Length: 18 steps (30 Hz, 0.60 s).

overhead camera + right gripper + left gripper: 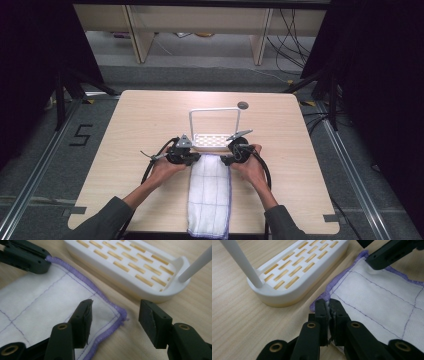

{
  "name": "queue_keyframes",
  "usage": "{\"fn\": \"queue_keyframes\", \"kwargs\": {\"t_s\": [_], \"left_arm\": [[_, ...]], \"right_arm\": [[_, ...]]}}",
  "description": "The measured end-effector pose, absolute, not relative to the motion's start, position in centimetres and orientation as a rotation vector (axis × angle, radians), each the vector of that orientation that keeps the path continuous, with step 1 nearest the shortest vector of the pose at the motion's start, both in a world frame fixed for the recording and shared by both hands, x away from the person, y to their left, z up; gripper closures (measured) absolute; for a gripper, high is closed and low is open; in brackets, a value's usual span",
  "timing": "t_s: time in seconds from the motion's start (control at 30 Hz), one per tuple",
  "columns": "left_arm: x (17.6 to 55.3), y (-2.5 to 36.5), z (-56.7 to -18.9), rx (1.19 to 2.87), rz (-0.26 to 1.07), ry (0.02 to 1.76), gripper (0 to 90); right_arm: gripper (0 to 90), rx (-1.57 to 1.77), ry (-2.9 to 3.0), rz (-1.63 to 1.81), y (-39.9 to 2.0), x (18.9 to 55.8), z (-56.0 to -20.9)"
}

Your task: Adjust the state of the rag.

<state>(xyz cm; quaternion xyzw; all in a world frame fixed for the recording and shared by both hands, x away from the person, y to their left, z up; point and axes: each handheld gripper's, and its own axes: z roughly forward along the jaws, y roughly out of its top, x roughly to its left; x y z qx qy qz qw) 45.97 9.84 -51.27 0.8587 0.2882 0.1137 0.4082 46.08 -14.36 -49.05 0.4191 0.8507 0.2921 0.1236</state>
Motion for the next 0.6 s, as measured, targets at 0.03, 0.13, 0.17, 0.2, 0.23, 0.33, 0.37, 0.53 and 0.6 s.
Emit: {"fn": "queue_keyframes", "kwargs": {"t_s": [0.03, 0.13, 0.17, 0.2, 0.23, 0.33, 0.37, 0.53, 0.6], "left_arm": [[46.00, 9.88, -51.27, 2.163, 0.287, 0.726, 85.1], [45.95, 9.82, -51.33, 2.147, 0.290, 0.739, 85.3], [46.03, 9.95, -51.33, 2.165, 0.288, 0.726, 85.3], [46.03, 9.97, -51.33, 2.165, 0.291, 0.729, 85.3], [46.03, 9.98, -51.32, 2.165, 0.290, 0.730, 85.3], [45.97, 9.99, -51.34, 2.157, 0.284, 0.734, 85.3], [45.97, 9.99, -51.34, 2.157, 0.284, 0.734, 85.3], [46.00, 10.20, -51.39, 2.149, 0.274, 0.738, 85.4], [45.92, 10.30, -51.35, 2.146, 0.270, 0.745, 85.6]], "right_arm": [[44.8, 1.224, 2.483, 0.845, -14.30, 46.13, -49.31], [45.0, 1.229, 2.511, 0.827, -14.17, 46.17, -49.66], [47.0, 1.238, 2.509, 0.836, -14.01, 46.23, -49.79], [50.8, 1.233, 2.516, 0.836, -13.94, 46.11, -49.74], [55.2, 1.188, 2.512, 0.876, -13.92, 46.16, -49.93], [69.9, 1.209, 2.530, 0.888, -13.83, 45.94, -49.80], [69.9, 1.209, 2.530, 0.888, -13.83, 45.94, -49.80], [83.8, 1.165, 2.564, 0.924, -13.79, 45.89, -49.86], [84.4, 1.163, 2.559, 0.935, -13.54, 45.82, -49.88]]}}
